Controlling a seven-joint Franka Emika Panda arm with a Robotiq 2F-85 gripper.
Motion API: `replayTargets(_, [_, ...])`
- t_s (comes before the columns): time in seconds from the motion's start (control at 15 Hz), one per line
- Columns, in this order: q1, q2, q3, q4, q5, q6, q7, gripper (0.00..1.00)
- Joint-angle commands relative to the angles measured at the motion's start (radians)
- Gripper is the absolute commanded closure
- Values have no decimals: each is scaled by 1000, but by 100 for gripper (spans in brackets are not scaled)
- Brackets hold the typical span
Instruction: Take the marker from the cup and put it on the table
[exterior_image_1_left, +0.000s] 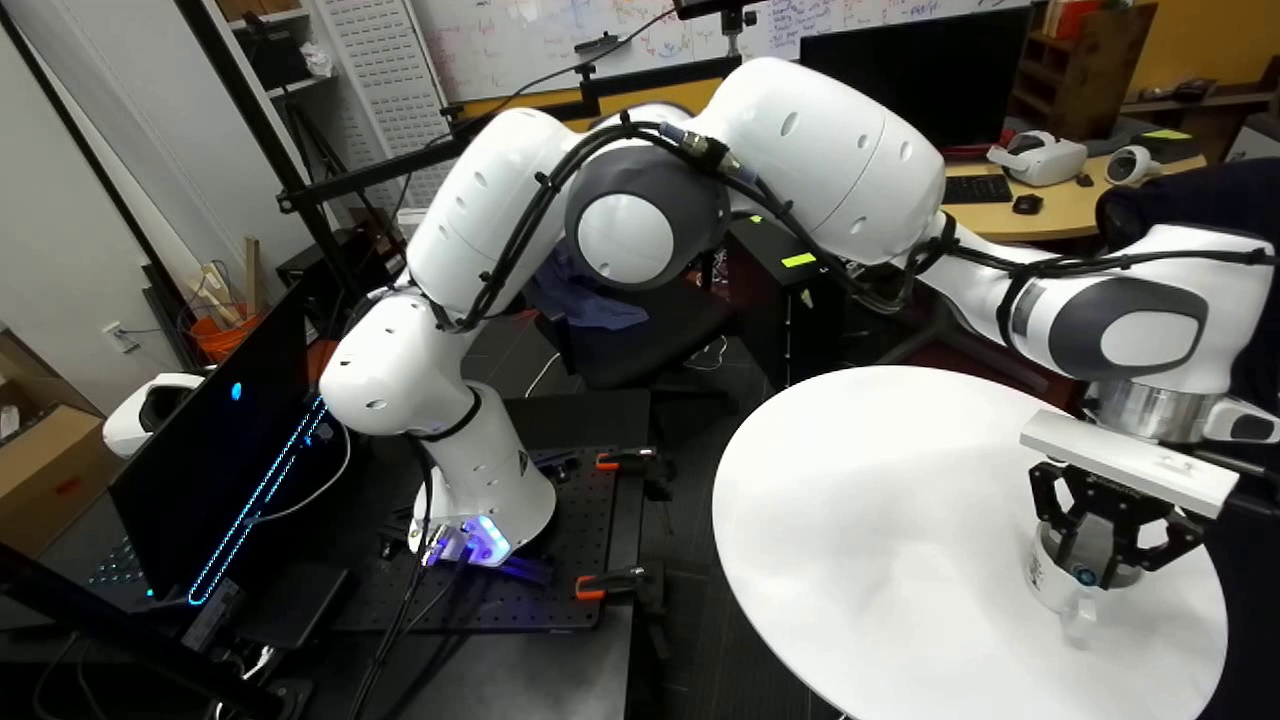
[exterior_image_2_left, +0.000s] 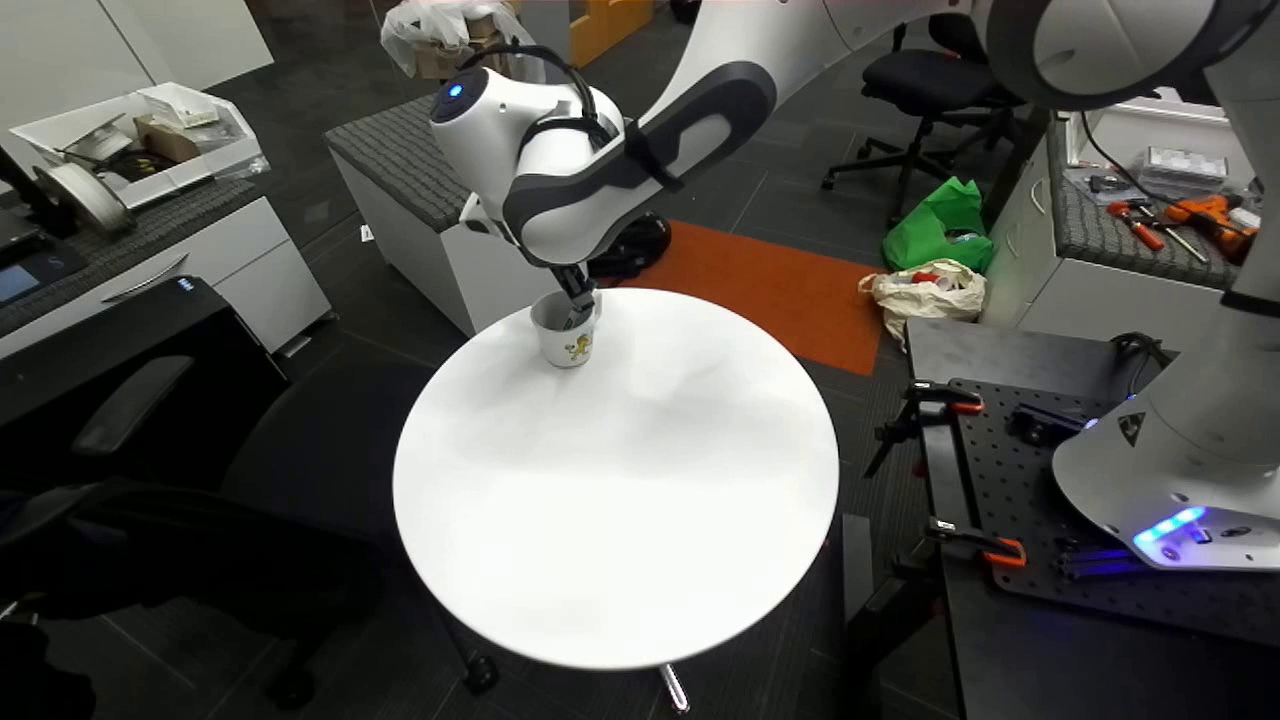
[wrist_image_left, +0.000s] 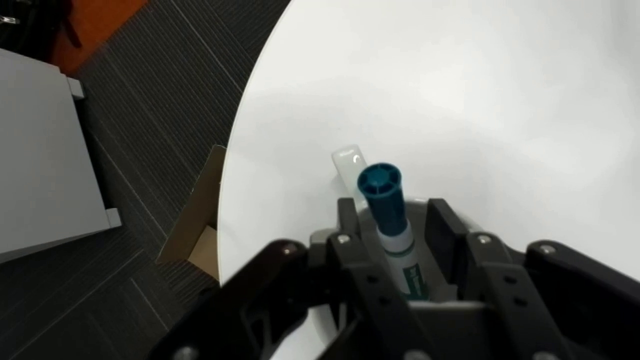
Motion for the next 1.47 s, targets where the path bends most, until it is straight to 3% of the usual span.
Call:
replayTargets(0.0, [5, 20, -8, 50, 2, -51, -18, 85])
replayTargets(0.2, [6, 23, -7, 56, 2, -54, -17, 100])
replayTargets(0.33, [7, 22, -7, 59, 2, -55, -16, 95])
replayTargets(1.4, [4, -44, 4, 11, 20, -64, -10, 95])
